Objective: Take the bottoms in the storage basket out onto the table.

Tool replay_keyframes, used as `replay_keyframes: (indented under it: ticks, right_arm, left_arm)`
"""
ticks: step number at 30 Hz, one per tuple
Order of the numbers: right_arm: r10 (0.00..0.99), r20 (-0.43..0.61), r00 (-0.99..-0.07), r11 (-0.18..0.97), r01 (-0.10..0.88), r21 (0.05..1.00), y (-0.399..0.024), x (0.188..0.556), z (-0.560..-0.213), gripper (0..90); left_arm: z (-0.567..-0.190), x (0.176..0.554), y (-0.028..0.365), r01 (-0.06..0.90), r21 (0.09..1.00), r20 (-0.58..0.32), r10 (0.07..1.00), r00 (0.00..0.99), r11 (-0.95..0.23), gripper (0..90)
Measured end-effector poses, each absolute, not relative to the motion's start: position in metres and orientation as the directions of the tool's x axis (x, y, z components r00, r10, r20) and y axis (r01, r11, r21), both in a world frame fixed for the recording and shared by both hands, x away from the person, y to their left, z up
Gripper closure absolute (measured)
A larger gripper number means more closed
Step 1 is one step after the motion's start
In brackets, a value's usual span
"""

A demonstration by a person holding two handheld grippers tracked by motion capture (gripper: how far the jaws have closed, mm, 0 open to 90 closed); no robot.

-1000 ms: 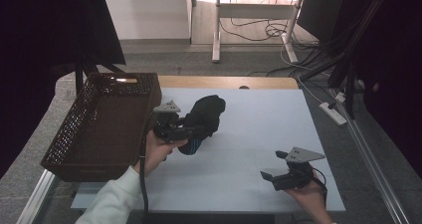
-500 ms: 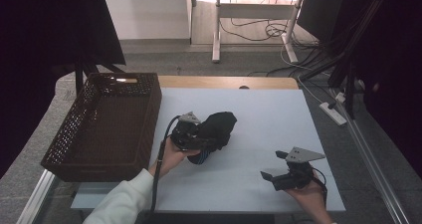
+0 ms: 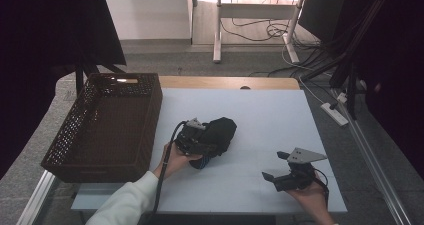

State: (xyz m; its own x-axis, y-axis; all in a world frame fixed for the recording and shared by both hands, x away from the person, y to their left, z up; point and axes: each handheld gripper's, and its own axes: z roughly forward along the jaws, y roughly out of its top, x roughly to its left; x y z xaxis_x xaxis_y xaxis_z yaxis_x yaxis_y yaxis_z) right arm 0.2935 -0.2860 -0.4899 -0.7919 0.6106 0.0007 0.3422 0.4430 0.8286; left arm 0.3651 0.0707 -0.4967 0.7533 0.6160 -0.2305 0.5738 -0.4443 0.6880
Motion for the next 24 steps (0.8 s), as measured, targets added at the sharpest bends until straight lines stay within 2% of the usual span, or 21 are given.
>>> replay_keyframes:
  ticks: [11,20,24]
  right_arm:
    - [0.616,-0.003,-0.788,0.440,0.341,0.831,-0.287,0.293,-0.489,6.5]
    - [0.615,-0.003,-0.789,0.439,0.340,0.832,-0.287,0.293,-0.489,6.5]
    - [0.613,-0.003,-0.790,0.439,0.338,0.832,-0.286,0.293,-0.489,6.5]
  left_arm:
    - [-0.511,0.364,0.061,0.551,0.676,-0.193,0.604,0.773,-0.489,46.9]
    - [-0.510,0.363,0.060,0.548,0.678,-0.197,0.597,0.777,-0.489,39.8]
    - [-0.508,0.362,0.061,0.546,0.688,-0.201,0.598,0.776,-0.477,33.8]
